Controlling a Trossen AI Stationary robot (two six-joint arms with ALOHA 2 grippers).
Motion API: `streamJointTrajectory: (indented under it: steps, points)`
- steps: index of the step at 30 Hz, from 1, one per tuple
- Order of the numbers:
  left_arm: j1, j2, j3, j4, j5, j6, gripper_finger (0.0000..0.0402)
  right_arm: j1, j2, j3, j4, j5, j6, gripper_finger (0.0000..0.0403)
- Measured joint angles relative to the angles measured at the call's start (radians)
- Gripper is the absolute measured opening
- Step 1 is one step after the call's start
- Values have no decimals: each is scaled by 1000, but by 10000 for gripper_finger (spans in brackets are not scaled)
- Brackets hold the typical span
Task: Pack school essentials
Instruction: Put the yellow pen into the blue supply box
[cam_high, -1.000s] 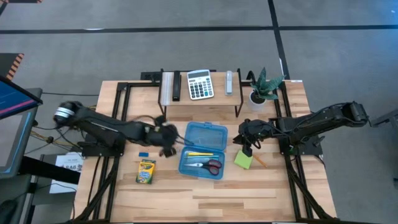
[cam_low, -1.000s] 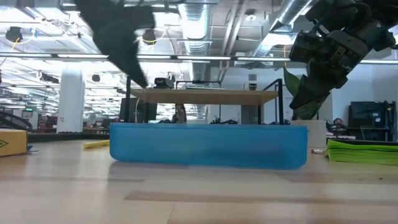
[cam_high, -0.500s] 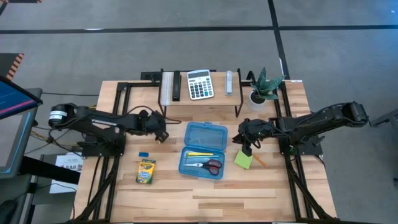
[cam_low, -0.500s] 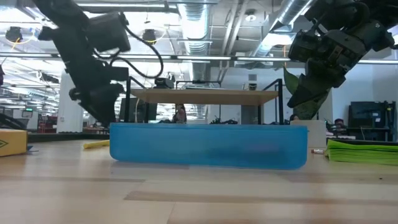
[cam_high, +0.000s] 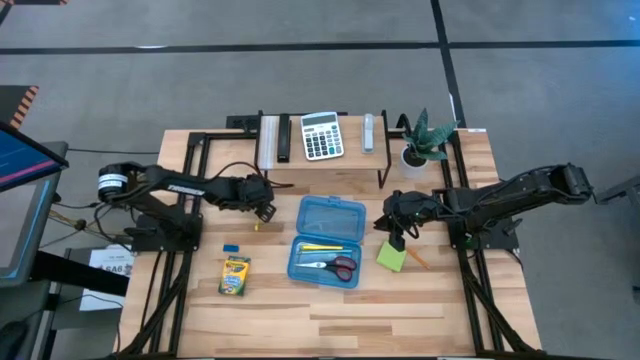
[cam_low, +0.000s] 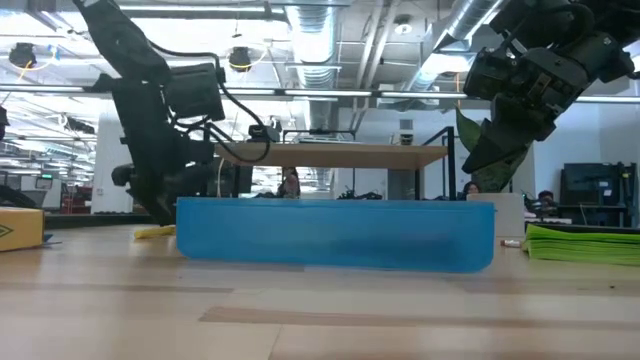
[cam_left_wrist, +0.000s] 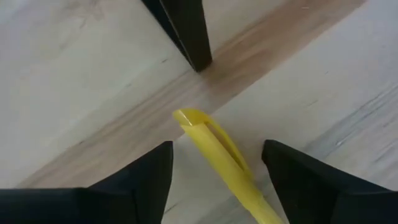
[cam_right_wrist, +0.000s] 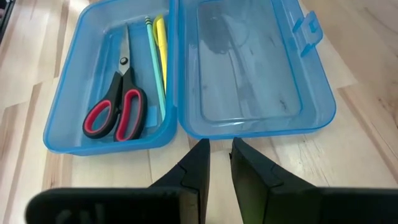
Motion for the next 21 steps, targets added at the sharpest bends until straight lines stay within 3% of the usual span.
streamJointTrajectory:
  steps: [7,17,21]
  points:
    - [1,18,2,6,29,-4,177,2,0,0,-2,0,0,88]
    - [-29,21,1,11,45,40,18,2,0,0,-1,0,-2,88]
    - [-42,24,19,-12,49,58,16,2,0,0,-1,-1,-2,88]
